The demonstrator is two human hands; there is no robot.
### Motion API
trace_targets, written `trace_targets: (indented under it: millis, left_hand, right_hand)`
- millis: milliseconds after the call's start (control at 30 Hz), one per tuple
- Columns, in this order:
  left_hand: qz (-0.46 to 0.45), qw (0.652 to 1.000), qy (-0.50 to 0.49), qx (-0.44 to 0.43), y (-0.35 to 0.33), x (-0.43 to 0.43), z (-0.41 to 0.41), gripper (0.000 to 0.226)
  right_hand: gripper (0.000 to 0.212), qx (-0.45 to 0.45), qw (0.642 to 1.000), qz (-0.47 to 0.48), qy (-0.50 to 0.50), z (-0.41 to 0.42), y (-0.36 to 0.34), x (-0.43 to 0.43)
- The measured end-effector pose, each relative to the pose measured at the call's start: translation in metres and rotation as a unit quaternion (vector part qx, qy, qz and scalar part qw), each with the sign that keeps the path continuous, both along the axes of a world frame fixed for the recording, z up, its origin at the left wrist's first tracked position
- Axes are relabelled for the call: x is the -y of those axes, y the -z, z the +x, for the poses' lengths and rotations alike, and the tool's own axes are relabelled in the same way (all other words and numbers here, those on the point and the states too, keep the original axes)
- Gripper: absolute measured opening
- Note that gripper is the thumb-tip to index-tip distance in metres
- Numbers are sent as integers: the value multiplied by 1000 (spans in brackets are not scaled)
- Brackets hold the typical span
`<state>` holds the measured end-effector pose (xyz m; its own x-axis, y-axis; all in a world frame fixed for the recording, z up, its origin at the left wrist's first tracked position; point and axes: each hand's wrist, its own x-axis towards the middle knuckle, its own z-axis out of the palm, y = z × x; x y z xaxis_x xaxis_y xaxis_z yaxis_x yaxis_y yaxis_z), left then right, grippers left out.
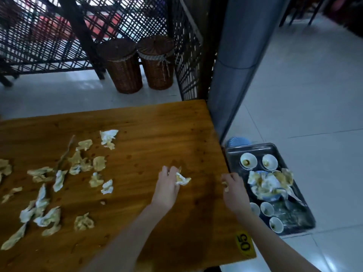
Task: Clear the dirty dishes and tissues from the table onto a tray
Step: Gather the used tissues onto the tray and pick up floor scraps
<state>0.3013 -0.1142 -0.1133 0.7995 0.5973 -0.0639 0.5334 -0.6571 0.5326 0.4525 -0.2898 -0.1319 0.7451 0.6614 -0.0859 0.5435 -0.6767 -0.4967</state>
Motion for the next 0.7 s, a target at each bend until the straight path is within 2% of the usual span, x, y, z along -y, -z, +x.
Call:
trace_targets:
  millis: [300,433,567,700]
  left_hand:
    - [-12,999,31,-4,6,91,129,33]
    - [-50,997,52,0,12,127,178,34]
    - [-69,996,52,-22,23,154,223,39]
    - [-77,991,96,-50,34,175,264,38]
  right_hand:
    - [32,-18,997,-12,72,95,9,111]
    - [33,-19,994,-24,109,132,17,154]
    - [34,-34,990,-36,131,165,29,181]
    - [32,-43,988,-41,143,198,38,194]
